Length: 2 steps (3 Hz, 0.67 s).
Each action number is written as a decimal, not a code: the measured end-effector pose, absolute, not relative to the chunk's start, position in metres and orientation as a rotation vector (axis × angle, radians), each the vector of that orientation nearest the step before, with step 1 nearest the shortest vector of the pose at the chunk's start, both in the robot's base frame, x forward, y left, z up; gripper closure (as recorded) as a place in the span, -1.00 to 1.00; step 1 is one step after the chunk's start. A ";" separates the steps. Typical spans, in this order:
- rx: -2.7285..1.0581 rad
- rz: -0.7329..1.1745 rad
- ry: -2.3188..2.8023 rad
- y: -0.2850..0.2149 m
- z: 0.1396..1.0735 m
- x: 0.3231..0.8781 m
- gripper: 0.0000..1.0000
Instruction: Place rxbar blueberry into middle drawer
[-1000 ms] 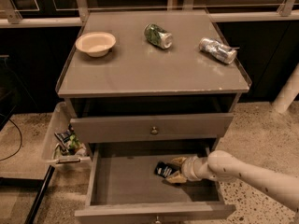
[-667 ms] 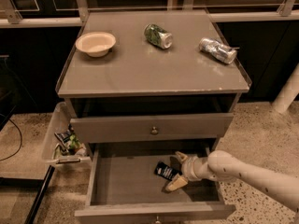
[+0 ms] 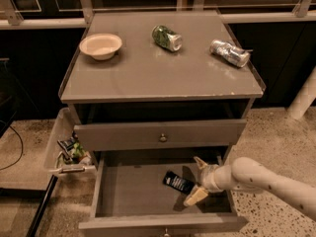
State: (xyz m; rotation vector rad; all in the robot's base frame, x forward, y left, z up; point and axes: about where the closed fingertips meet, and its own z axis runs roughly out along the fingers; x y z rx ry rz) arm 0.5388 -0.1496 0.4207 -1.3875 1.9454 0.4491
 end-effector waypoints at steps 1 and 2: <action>-1.398 0.472 1.889 -0.175 0.470 0.512 -1.00; -1.410 0.486 1.839 -0.201 0.520 0.480 -1.00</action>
Offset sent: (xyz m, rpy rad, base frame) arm -0.0990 -0.0906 0.1646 0.0791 -0.0920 0.0858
